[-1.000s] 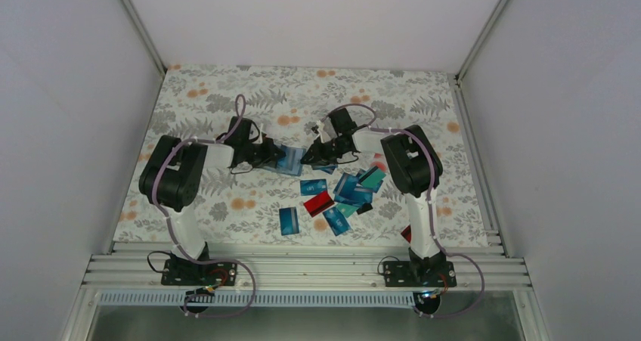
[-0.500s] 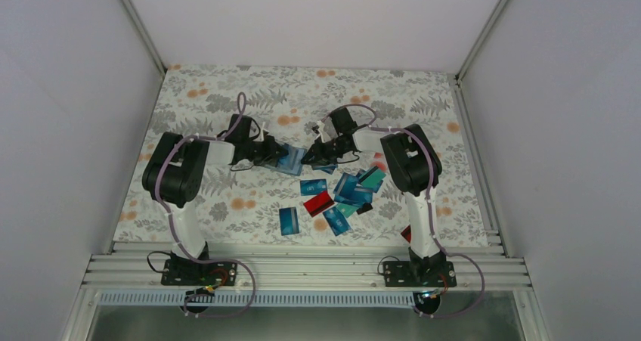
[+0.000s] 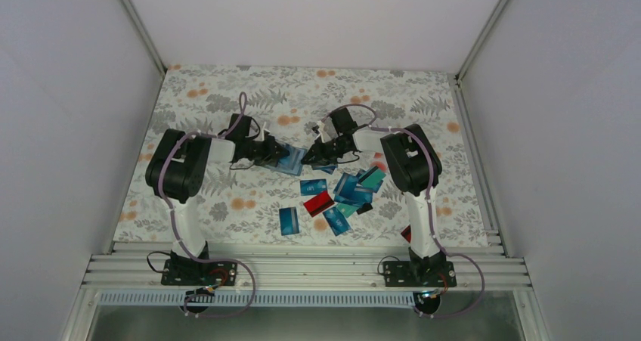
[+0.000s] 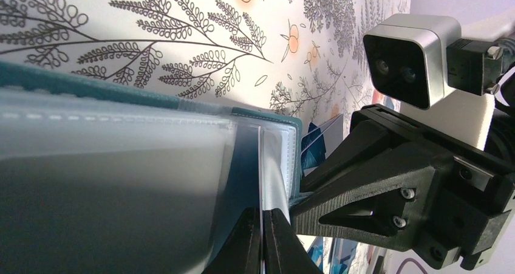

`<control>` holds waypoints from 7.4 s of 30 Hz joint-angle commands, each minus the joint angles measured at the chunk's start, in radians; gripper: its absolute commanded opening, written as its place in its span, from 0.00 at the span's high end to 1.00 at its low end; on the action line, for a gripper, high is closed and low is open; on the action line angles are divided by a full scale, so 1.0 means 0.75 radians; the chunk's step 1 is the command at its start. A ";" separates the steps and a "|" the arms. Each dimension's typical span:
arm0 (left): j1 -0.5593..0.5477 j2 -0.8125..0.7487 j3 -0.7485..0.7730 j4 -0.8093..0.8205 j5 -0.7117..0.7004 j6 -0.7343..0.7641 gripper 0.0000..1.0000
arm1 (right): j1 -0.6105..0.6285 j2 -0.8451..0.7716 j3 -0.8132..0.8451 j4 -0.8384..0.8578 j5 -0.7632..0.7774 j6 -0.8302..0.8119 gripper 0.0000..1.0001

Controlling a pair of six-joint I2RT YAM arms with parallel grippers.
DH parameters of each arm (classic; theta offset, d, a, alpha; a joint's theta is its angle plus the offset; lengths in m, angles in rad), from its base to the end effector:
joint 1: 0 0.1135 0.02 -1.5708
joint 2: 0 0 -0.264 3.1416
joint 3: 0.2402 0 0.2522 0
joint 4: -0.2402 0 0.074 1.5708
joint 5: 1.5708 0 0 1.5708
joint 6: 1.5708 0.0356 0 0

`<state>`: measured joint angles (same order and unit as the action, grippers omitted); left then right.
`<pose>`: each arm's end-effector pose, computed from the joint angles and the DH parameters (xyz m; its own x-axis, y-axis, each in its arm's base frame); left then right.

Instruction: Put the credit cards into the card holder

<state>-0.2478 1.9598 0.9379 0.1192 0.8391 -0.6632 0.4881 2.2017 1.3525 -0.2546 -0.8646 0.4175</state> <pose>0.3422 -0.1139 0.1033 -0.9757 -0.1774 -0.1286 0.0128 0.5399 -0.8417 0.3638 0.2238 0.0957 -0.9670 -0.2155 -0.1361 -0.2349 0.5469 0.8036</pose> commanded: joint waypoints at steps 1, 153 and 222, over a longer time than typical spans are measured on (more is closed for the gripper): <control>-0.074 0.075 -0.007 -0.073 0.157 0.015 0.97 | 0.036 0.104 -0.007 -0.017 0.128 -0.014 0.96; -0.704 0.042 0.519 -1.155 -1.830 0.246 0.21 | 0.035 0.032 -0.079 -0.006 0.062 -0.041 0.96; -0.409 -0.287 0.183 -0.890 -1.663 0.282 0.64 | 0.035 0.054 -0.035 -0.086 0.124 -0.039 0.96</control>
<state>-0.5770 1.7966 1.1019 -0.6090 -0.4839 -0.4782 0.5041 2.2017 1.3338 -0.2146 -0.8818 0.3985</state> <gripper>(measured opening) 0.357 0.047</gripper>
